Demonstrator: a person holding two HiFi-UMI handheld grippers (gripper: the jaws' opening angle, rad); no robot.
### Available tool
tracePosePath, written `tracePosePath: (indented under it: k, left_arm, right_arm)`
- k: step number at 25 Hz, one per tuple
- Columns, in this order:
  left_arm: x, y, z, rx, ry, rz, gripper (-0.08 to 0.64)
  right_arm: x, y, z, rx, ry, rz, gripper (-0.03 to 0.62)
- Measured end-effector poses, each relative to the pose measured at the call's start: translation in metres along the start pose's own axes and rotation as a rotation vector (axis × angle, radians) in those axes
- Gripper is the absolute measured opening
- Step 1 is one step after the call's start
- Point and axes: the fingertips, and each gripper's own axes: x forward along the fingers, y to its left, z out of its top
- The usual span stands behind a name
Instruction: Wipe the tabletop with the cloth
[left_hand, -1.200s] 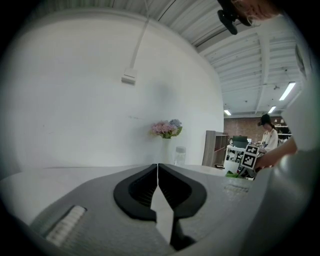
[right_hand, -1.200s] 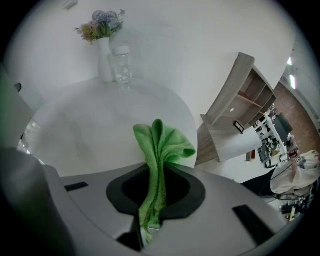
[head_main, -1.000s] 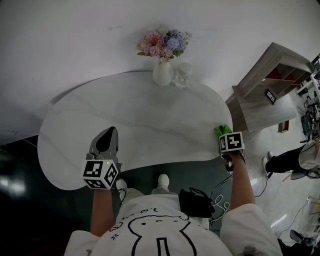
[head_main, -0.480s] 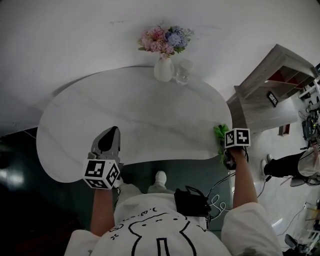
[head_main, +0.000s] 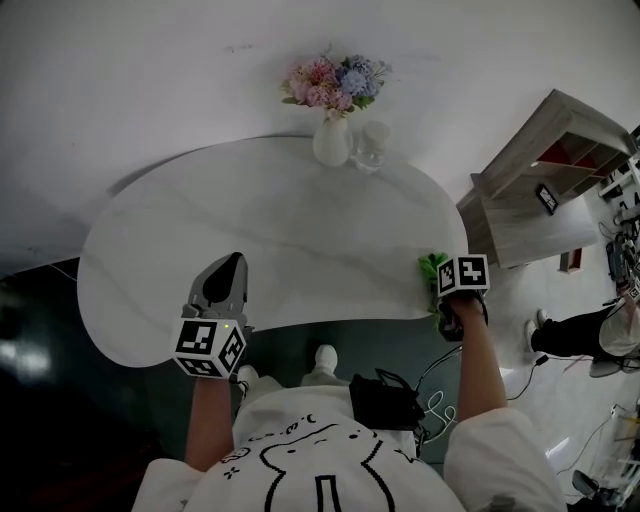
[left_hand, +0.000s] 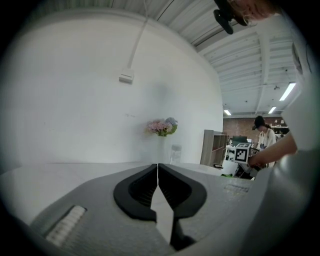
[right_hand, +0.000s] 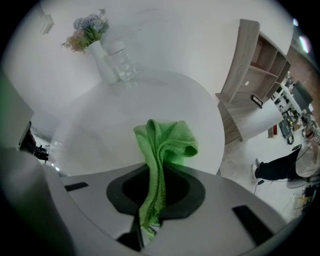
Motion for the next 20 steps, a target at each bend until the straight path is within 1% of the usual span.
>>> tracePosePath:
  k: [3,10,13,17,20]
  left_arm:
    - [-0.004,0.009,0.000,-0.008,-0.002,0.004,0.021]
    - [-0.014,0.034,0.002,-0.017,-0.010,0.012,0.021]
    - [-0.019,0.044,0.004,-0.019,-0.009,0.014,0.020]
    - [-0.028,0.057,0.006,-0.014,-0.007,0.010,0.021]
    - [-0.036,0.070,0.006,-0.013,-0.002,0.016,0.021]
  right_arm:
    - [0.002,0.010,-0.003,0.045,-0.001,0.034,0.041]
    - [0.006,0.038,-0.007,0.089,0.000,0.076,0.041]
    - [0.008,0.056,-0.010,0.089,0.006,0.093,0.041]
    - [0.011,0.073,-0.010,0.071,0.010,0.075,0.041]
    - [0.014,0.088,-0.011,0.078,0.012,0.086,0.041]
